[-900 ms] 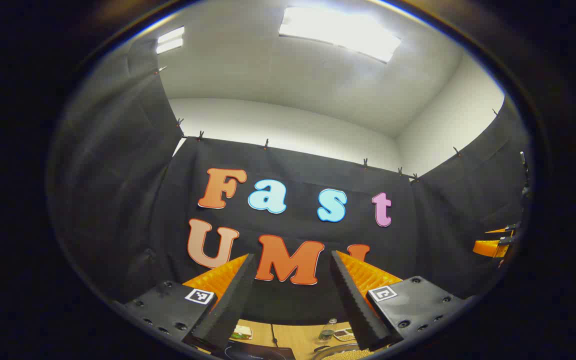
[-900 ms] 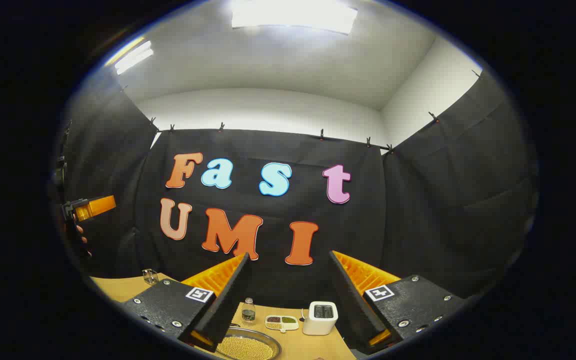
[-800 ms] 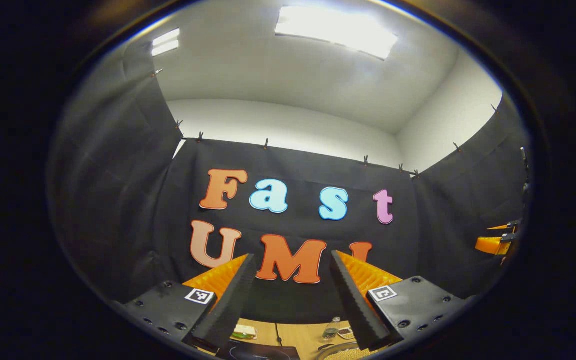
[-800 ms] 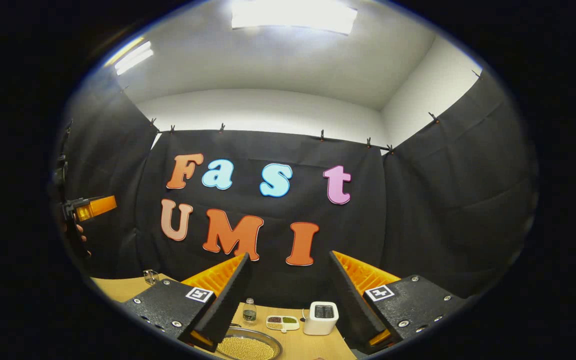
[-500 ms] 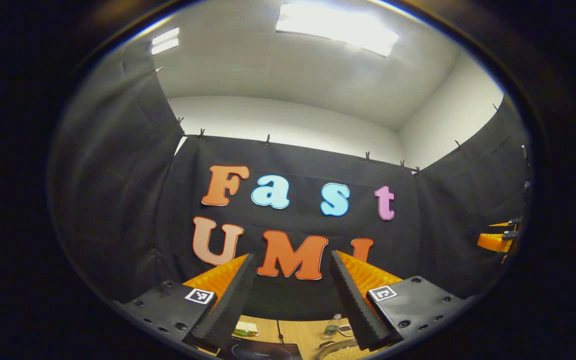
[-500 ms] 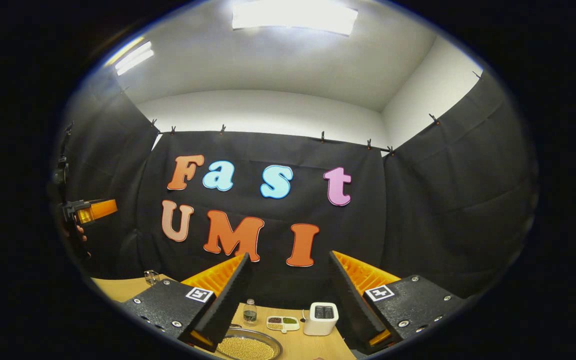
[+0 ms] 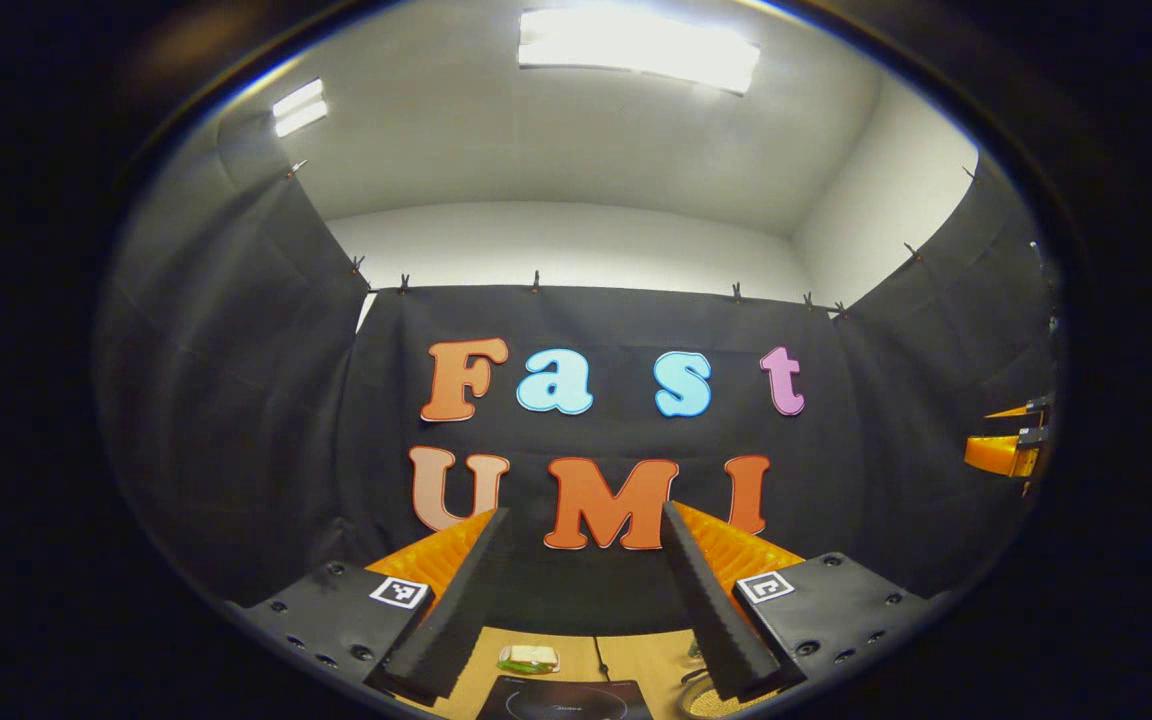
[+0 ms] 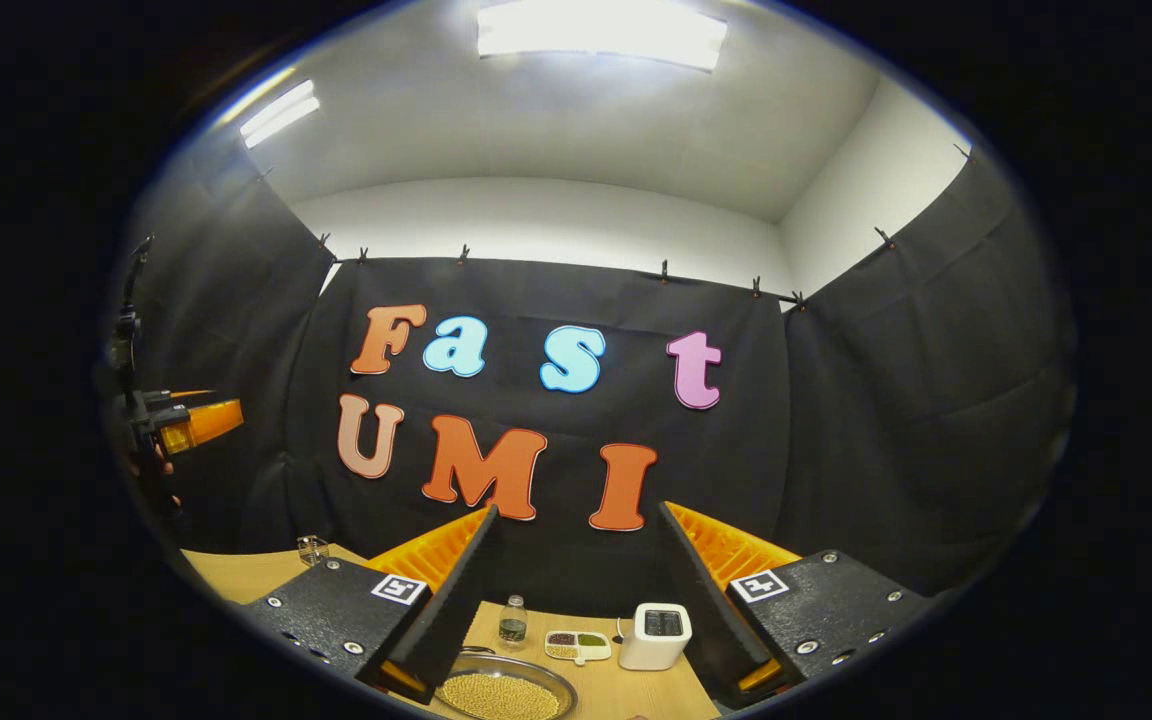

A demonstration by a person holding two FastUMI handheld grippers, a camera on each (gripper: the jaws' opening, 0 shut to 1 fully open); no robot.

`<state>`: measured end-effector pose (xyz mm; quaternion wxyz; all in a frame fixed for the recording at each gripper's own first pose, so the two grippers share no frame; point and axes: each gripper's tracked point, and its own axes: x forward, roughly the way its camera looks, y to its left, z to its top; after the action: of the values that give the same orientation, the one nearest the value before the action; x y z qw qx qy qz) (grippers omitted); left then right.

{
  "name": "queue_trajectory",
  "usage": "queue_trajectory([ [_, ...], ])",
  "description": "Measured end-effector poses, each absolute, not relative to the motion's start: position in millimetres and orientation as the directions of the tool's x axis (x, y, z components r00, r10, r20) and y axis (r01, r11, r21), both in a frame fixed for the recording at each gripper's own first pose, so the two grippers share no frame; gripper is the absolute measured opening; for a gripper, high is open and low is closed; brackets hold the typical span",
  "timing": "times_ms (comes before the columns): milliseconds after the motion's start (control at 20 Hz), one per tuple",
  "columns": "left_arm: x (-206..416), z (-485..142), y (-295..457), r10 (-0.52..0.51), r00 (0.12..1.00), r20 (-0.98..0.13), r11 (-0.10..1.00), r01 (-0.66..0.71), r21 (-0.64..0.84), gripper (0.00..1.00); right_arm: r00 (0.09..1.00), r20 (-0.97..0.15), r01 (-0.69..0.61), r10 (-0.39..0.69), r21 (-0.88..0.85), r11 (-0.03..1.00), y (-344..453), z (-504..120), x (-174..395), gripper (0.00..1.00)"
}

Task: First push the handle of the pot to place it horizontally, then grasp the pot with both hands and set it on the induction cooktop.

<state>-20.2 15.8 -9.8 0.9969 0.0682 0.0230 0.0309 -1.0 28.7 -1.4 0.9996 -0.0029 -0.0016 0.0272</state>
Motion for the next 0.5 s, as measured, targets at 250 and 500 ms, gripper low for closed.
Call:
queue_trajectory([
  [250, -27, -20, 27, 0.121, 0.991, -0.058, 0.981, -0.11, 0.161, 0.96, 0.995, -0.02, -0.098, 0.098, 0.017, 0.995, 41, -17, 7, 0.95],
  [500, -28, -32, 35, 0.151, 0.985, -0.085, 0.975, -0.134, 0.179, 1.0, 0.988, -0.075, -0.132, 0.136, 0.048, 0.99, 52, -40, 8, 0.95],
])
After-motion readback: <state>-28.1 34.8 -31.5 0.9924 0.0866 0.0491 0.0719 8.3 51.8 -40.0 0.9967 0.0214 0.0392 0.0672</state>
